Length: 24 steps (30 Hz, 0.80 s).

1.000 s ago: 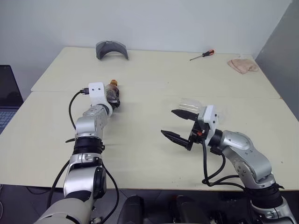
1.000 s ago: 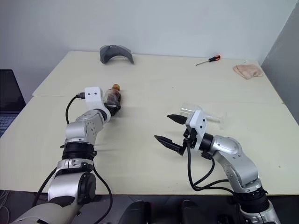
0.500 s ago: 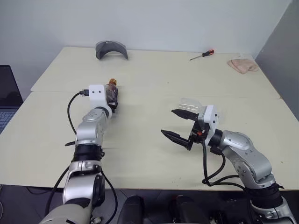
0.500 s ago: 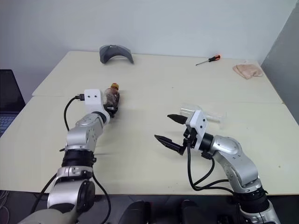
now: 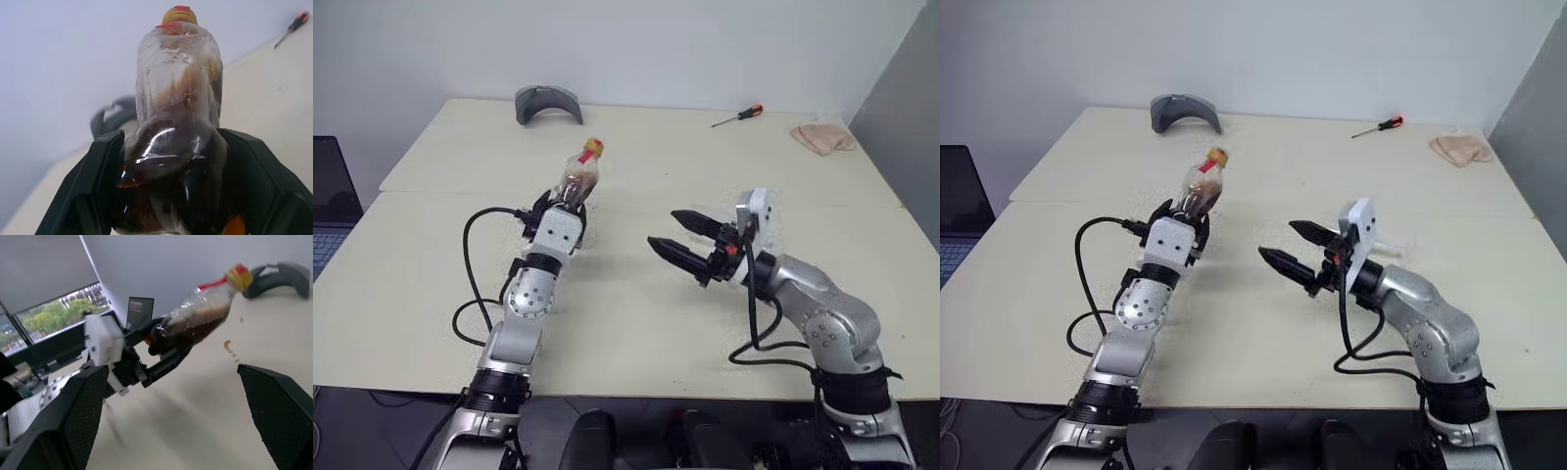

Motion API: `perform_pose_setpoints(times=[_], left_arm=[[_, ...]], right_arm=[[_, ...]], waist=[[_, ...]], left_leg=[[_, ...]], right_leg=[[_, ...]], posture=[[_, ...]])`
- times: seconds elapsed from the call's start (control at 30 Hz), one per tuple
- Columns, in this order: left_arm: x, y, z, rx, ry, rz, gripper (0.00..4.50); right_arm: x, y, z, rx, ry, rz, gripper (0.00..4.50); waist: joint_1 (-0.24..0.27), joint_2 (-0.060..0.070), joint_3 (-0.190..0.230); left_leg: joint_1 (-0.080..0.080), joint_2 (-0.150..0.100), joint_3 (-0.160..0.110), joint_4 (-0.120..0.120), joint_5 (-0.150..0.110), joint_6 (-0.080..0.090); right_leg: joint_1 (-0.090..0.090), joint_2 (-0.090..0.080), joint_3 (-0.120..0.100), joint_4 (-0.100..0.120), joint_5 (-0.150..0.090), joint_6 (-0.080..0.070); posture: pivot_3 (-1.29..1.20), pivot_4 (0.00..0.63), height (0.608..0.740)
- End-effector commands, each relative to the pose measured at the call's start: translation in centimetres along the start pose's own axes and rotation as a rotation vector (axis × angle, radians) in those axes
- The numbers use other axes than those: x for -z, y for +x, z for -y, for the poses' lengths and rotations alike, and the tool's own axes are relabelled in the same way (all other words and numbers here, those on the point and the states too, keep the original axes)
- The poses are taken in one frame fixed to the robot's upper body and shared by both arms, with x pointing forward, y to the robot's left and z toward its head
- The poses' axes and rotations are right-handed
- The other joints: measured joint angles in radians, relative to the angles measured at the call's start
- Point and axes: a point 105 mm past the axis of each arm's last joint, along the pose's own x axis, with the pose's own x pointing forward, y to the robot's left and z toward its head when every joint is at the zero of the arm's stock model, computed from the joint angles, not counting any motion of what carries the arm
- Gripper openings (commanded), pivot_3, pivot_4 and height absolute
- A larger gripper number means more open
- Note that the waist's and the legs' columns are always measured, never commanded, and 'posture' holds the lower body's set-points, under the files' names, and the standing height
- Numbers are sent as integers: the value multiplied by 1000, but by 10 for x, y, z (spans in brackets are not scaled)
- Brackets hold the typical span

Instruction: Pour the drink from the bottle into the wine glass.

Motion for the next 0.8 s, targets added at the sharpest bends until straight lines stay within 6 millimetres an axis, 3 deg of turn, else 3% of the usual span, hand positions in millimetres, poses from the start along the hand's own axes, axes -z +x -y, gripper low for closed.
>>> perform_pose_setpoints(times=[0.03,0.23,0.57,0.8], left_arm=[[-44,4,-8,-50,47,214,2839],[-69,8,-4,-42,43,325,2839],[-72,-3,5,12,32,334,2839],[-70,-7,9,41,26,326,2839]], right_arm=[[-5,4,-6,-60,100,15,4500],[-1,25,7,-33,123,41,4500],[-32,54,11,-25,94,231,4500],[-43,60,8,-75,77,265,4500]], waist=[[0,0,0],[-2,0,0],[-3,0,0],[-3,0,0]], left_leg=[[0,0,0,0,0,0],[0,0,0,0,0,1],[0,0,0,0,0,1],[0,0,0,0,0,1]], right_leg=[[0,0,0,0,0,0],[0,0,0,0,0,0],[-1,1,0,0,0,0],[-1,1,0,0,0,0]], posture=[[0,150,740],[0,150,740],[0,150,740],[0,150,740]])
